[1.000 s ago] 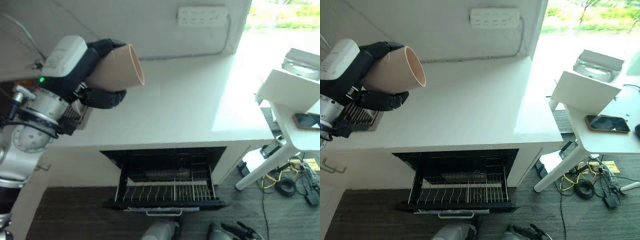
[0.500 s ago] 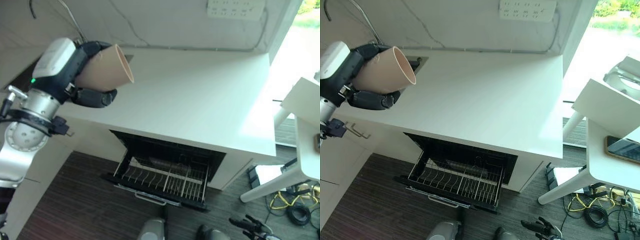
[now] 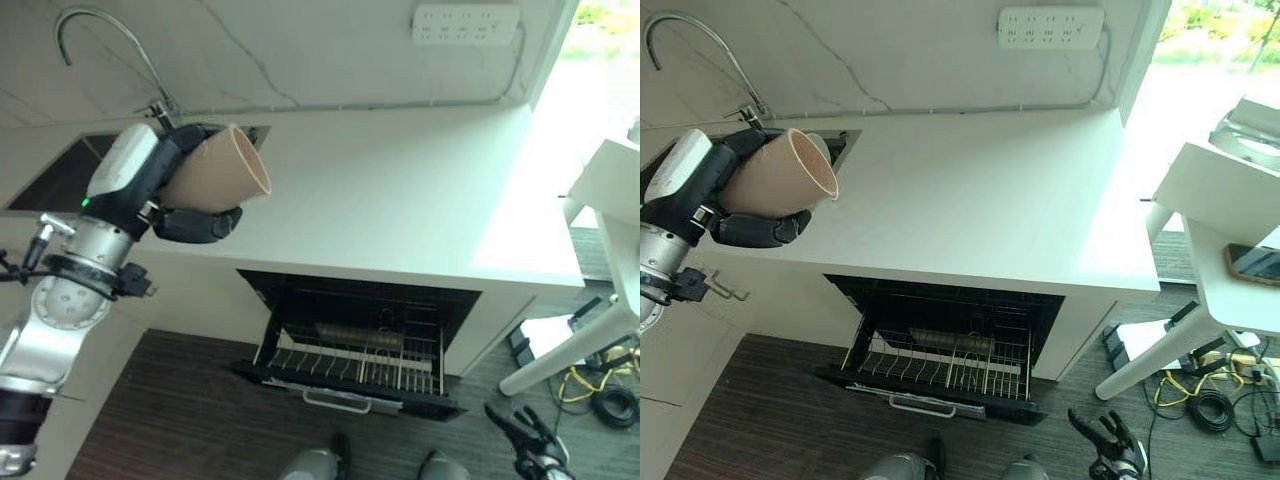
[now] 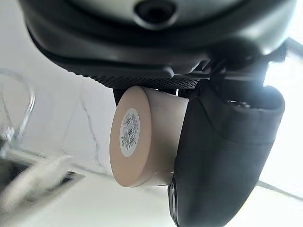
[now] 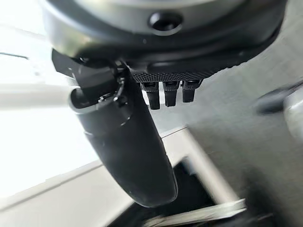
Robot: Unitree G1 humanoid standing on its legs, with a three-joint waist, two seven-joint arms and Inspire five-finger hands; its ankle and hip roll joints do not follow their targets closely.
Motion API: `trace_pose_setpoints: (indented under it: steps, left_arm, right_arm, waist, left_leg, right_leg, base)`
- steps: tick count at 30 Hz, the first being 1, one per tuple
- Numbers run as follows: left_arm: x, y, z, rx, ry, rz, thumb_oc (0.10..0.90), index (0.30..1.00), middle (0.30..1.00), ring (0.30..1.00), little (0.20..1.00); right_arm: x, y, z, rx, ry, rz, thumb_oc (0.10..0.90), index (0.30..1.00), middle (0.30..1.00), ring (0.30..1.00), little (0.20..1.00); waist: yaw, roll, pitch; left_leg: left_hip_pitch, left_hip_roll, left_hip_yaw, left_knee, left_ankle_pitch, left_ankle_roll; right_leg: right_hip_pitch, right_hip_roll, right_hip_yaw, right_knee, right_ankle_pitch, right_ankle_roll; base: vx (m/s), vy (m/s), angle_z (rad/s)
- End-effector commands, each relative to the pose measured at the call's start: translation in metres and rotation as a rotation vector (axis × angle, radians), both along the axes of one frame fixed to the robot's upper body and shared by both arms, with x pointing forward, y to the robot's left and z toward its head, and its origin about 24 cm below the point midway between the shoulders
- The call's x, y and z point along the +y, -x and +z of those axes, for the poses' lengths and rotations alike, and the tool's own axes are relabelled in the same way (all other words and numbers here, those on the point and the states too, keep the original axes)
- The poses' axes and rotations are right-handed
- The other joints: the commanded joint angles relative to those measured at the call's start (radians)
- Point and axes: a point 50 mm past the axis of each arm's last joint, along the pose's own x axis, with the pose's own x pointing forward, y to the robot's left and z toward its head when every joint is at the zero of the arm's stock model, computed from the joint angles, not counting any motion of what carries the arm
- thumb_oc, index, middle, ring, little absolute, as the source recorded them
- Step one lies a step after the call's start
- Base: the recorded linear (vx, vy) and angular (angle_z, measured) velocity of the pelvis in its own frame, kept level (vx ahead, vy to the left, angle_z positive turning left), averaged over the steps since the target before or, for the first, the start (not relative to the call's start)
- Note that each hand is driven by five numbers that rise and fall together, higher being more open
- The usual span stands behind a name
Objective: Place the dishes in the dishwasher.
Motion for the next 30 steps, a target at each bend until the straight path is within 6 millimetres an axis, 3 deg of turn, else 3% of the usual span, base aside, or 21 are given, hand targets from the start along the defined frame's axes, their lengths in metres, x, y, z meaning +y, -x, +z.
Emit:
trace_pose_setpoints:
  steps: [1,5,6,7,9,13,15,22,25,30]
  left_arm:
    - [0.012,0.02,0.059,-0.353,0.165,-0.04,0.4,0.3,0.3,0.3,0.3]
    - [0.016,0.024,0.047,-0.361,0.333,-0.116,0.4,0.3,0.3,0.3,0.3]
    - [0.017,0.025,0.039,-0.369,0.387,-0.128,0.4,0.3,0.3,0.3,0.3]
    - [0.017,0.025,0.038,-0.37,0.397,-0.131,0.4,0.3,0.3,0.3,0.3]
    - [0.014,0.025,0.023,-0.374,0.484,-0.16,0.4,0.3,0.3,0.3,0.3]
    - [-0.004,0.025,-0.001,-0.399,0.525,-0.173,0.4,0.3,0.3,0.3,0.3]
    - [-0.017,0.024,-0.01,-0.411,0.551,-0.167,0.4,0.3,0.3,0.3,0.3]
    - [-0.032,0.021,-0.025,-0.396,0.744,-0.199,0.4,0.3,0.3,0.3,0.3]
    - [-0.044,0.016,-0.031,-0.4,0.821,-0.171,0.4,0.3,0.3,0.3,0.3]
    - [-0.062,0.013,-0.038,-0.452,0.77,-0.096,0.4,0.3,0.3,0.3,0.3]
  right_arm:
    - [-0.041,-0.025,0.057,-0.301,0.23,-0.152,0.8,0.9,0.9,0.9,0.9]
    - [-0.044,-0.041,0.105,-0.542,0.363,-0.176,0.8,0.9,0.9,0.9,0.9]
    - [-0.043,-0.048,0.125,-0.634,0.414,-0.177,0.8,0.9,0.9,0.9,0.9]
    - [-0.042,-0.048,0.127,-0.639,0.418,-0.176,0.8,0.9,0.9,0.9,0.9]
    - [-0.038,-0.055,0.154,-0.755,0.468,-0.181,0.8,0.9,0.9,0.9,0.9]
    - [-0.022,-0.06,0.188,-0.928,0.49,-0.187,0.8,0.9,0.9,0.9,0.9]
    - [-0.005,-0.063,0.209,-1.053,0.502,-0.132,0.8,0.9,0.9,0.9,0.9]
    - [0.023,-0.06,0.252,-1.32,0.505,0.022,0.8,0.9,0.9,0.9,0.9]
    - [0.042,-0.063,0.276,-1.448,0.506,0.177,0.8,0.9,0.9,0.9,0.9]
    - [0.072,-0.073,0.293,-1.557,0.369,0.427,0.8,0.9,0.9,0.9,0.9]
  waist:
    - [-0.028,0.015,-0.06]
    - [-0.056,0.001,-0.066]
    - [-0.067,-0.006,-0.065]
    - [-0.067,-0.004,-0.065]
    - [-0.084,-0.014,-0.064]
    - [-0.109,-0.021,-0.062]
    - [-0.127,-0.025,-0.06]
    - [-0.147,-0.031,-0.057]
    - [-0.148,-0.036,-0.055]
    - [-0.138,-0.044,-0.058]
  left_leg:
    - [-0.01,0.061,-0.072,0.091,-0.162,-0.069]
    - [0.005,0.068,-0.05,0.091,-0.18,-0.059]
    - [0.011,0.068,-0.045,0.091,-0.186,-0.054]
    - [0.013,0.069,-0.043,0.091,-0.187,-0.053]
    - [0.021,0.068,-0.033,0.091,-0.198,-0.045]
    - [0.039,0.068,-0.013,0.091,-0.212,-0.035]
    - [0.054,0.066,0.008,0.091,-0.22,-0.027]
    - [0.077,0.05,0.033,0.091,-0.229,-0.013]
    - [0.086,0.041,0.032,0.091,-0.233,-0.008]
    - [0.093,0.039,0.038,0.091,-0.237,-0.007]
  right_leg:
    - [0.05,0.022,-0.006,-0.025,-0.108,0.046]
    - [0.037,0.026,0.012,-0.025,-0.102,0.05]
    - [0.034,0.029,0.018,-0.025,-0.099,0.05]
    - [0.034,0.03,0.02,-0.025,-0.099,0.05]
    - [0.028,0.032,0.03,-0.025,-0.094,0.052]
    - [0.021,0.036,0.047,-0.025,-0.086,0.052]
    - [0.016,0.039,0.062,-0.025,-0.079,0.053]
    - [0.006,0.037,0.083,-0.025,-0.062,0.056]
    - [0.004,0.036,0.094,-0.025,-0.062,0.054]
    - [0.007,0.038,0.096,-0.025,-0.064,0.052]
  base:
    - [-0.03,-0.041,-0.13]
    - [-0.02,-0.033,-0.25]
    - [-0.01,-0.021,-0.22]
    - [-0.01,-0.02,-0.18]
    - [-0.03,-0.013,-0.28]
    - [-0.02,0.0,-0.36]
    - [-0.01,0.014,-0.35]
    - [0.01,0.028,-0.33]
    - [-0.02,0.01,-0.19]
    - [-0.03,0.001,-0.07]
